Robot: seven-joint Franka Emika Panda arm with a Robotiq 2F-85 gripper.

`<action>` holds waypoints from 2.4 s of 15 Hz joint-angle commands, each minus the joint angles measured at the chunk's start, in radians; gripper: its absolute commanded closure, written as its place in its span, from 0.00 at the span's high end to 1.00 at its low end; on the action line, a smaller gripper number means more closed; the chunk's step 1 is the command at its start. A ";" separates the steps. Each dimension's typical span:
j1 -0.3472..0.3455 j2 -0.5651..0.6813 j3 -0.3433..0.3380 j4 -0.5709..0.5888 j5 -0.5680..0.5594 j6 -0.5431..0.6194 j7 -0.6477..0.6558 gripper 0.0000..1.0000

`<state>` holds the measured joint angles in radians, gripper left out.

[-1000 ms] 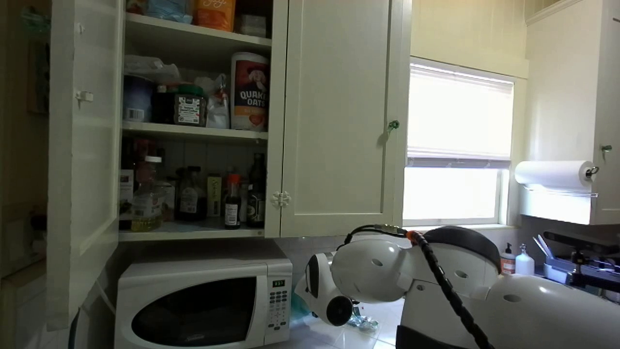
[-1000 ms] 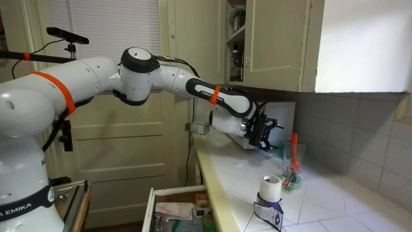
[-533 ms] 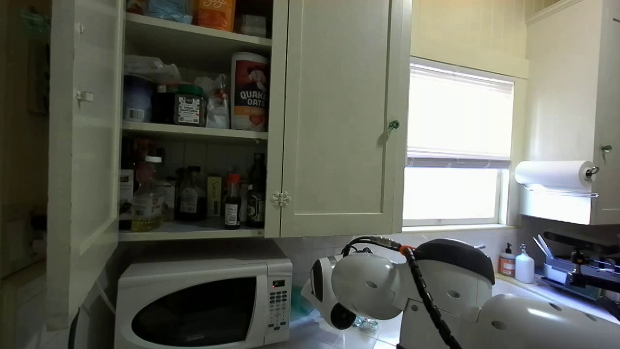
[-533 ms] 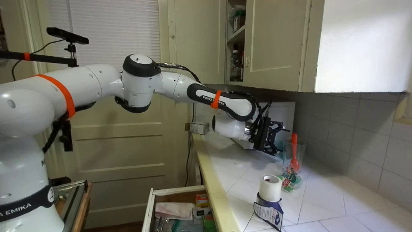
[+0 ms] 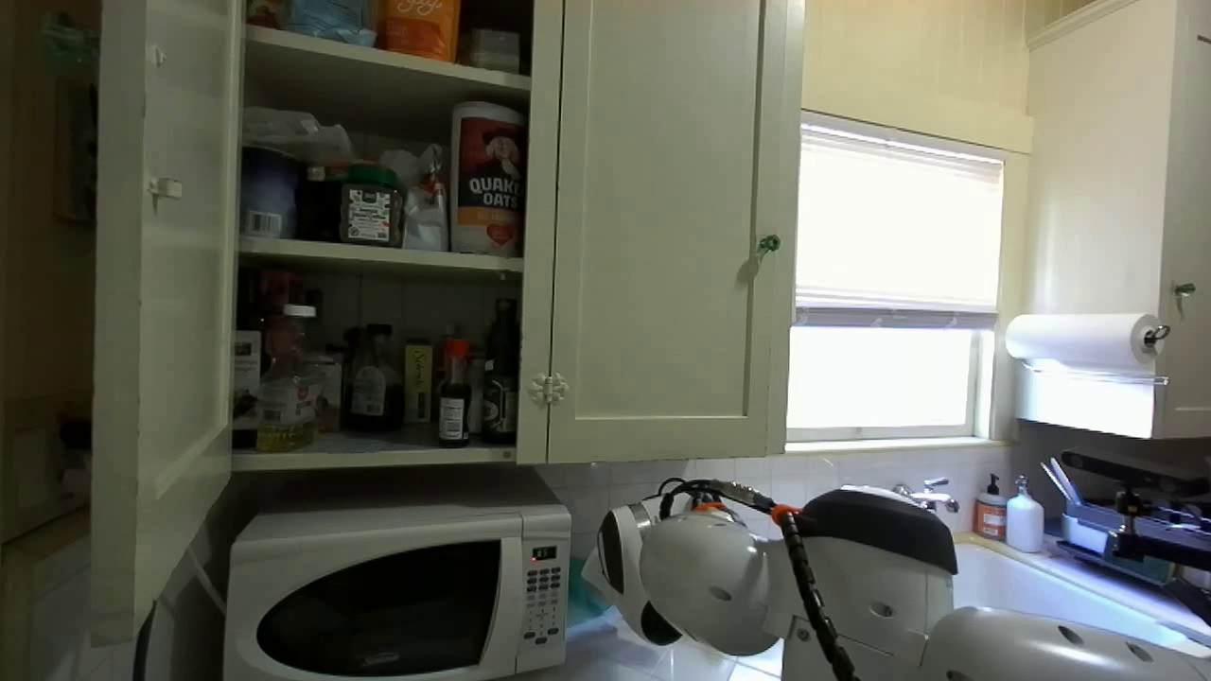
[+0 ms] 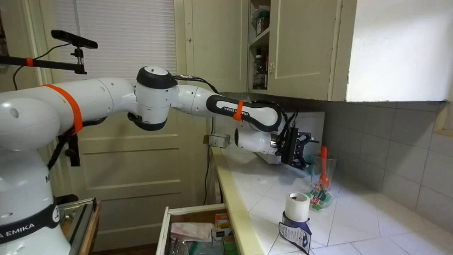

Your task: Move the blue cup forward

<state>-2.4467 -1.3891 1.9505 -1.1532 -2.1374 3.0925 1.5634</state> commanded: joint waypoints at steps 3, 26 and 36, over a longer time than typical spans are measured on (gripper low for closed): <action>0.001 -0.068 -0.060 0.065 -0.004 0.061 0.104 0.71; 0.109 -0.009 -0.041 -0.073 -0.080 0.069 0.175 0.01; 0.449 0.038 -0.141 -0.560 -0.139 0.081 0.249 0.01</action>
<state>-2.1310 -1.3599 1.8679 -1.5159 -2.2528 3.1467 1.7560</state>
